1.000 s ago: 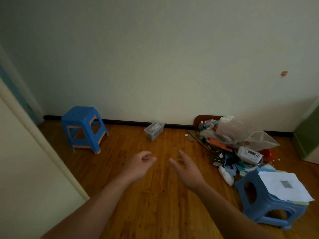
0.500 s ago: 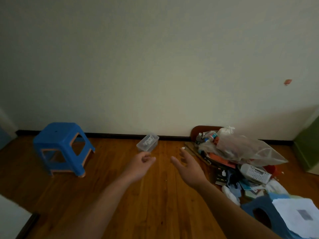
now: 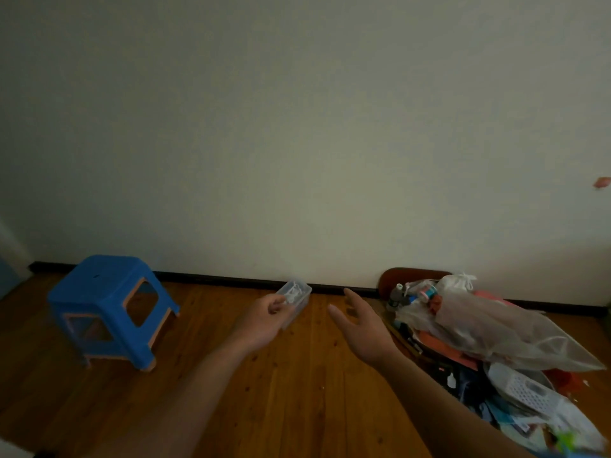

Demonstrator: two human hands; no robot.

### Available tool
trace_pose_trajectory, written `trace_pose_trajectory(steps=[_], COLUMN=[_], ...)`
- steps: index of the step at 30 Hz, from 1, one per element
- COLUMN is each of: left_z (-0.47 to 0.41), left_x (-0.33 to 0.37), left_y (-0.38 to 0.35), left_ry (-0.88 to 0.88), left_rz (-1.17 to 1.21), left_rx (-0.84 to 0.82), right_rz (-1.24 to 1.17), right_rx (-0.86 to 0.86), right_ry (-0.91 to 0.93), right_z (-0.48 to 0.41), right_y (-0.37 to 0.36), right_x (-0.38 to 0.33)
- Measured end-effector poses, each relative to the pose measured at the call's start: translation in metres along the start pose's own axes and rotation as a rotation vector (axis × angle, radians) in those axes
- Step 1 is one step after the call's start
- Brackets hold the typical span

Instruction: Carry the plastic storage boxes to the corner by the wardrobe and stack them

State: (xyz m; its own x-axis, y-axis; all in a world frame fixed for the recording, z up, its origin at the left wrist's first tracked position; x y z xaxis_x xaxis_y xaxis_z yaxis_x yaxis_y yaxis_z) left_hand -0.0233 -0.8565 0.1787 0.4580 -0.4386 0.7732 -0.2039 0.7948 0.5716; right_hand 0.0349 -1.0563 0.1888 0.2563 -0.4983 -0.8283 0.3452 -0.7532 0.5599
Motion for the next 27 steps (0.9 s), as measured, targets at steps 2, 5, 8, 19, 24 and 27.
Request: trace_pose_trajectory(steps=[2, 5, 8, 19, 24, 27], left_z=[-0.03, -0.063, -0.107, -0.213, -0.253, -0.295], left_x=[0.009, 0.02, 0.038, 0.086, 0.073, 0.069], left_y=[-0.011, -0.024, -0.043, -0.071, -0.073, -0.068], left_ry=[0.015, 0.043, 0.083, 0.195, 0.278, 0.304], left_rz=[0.014, 0.029, 0.026, 0.064, 0.104, 0.124], left_rx=[0.001, 0.013, 0.041, 0.11, 0.114, 0.101], right_rz=[-0.006, 0.009, 0.009, -0.07, -0.067, -0.046], right_rx=[-0.024, -0.05, -0.107, -0.272, -0.32, -0.332], right_ry=[0.0, 0.006, 0.019, 0.017, 0.017, 0.025], right_z=[-0.035, -0.08, -0.133, -0.278, -0.331, -0.373], right_y=[0.01, 0.024, 0.039, 0.064, 0.049, 0.037], right_x=[0.016, 0.036, 0.062, 0.111, 0.122, 0.128])
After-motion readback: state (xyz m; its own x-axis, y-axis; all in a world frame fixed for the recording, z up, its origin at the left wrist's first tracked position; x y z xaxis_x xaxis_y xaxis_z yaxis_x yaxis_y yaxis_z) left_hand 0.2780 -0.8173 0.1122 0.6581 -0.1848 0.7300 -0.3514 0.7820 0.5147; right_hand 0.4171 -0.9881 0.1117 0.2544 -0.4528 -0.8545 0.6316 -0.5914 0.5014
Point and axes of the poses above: each hand's wrist, its own z-axis away from the middle knuckle, its own y-axis out of the back of the hand, x = y × z, the point moved 7 cm from there along -z, towards the middle knuckle, and after that the axes turned 7 degrees about y, right-handed, at the moved point
